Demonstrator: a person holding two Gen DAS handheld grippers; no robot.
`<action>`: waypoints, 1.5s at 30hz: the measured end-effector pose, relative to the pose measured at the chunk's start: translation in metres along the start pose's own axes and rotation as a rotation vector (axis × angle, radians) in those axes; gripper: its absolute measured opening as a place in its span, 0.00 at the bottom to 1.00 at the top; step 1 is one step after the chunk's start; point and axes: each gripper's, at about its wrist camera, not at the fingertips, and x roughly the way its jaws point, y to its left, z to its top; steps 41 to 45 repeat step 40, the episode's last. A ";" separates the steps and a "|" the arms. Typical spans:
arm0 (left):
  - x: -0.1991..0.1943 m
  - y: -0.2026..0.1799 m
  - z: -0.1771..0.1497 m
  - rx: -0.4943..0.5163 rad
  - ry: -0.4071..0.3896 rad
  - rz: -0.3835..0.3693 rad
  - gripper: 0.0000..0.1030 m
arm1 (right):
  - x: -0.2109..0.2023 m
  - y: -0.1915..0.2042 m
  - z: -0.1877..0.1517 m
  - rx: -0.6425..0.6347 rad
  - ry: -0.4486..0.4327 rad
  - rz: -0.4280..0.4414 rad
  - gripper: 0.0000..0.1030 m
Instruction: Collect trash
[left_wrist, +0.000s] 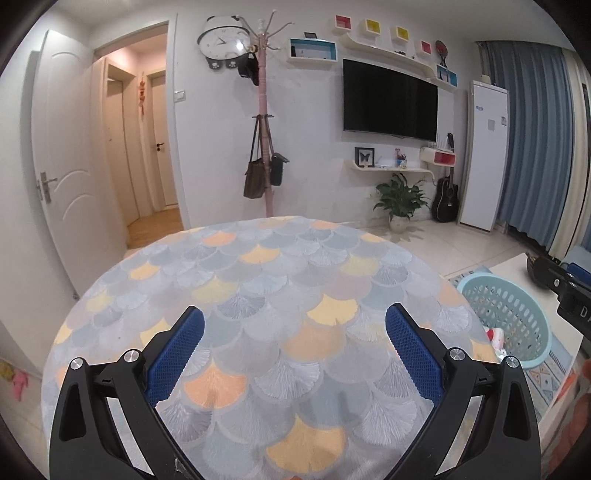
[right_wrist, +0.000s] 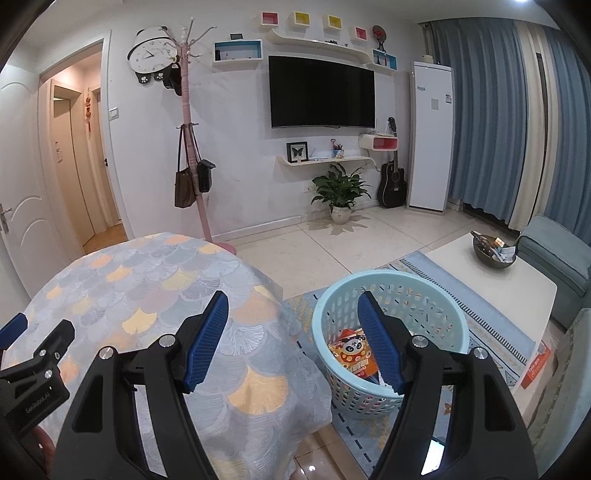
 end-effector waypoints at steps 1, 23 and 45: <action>-0.002 0.000 0.000 0.005 -0.003 0.003 0.93 | -0.001 0.001 0.000 -0.003 -0.002 0.001 0.67; -0.011 0.008 0.004 -0.025 0.041 0.028 0.93 | -0.016 0.008 0.003 -0.025 -0.025 0.015 0.67; -0.019 0.037 0.002 -0.060 0.030 0.050 0.93 | -0.016 0.033 0.001 -0.060 -0.013 0.034 0.67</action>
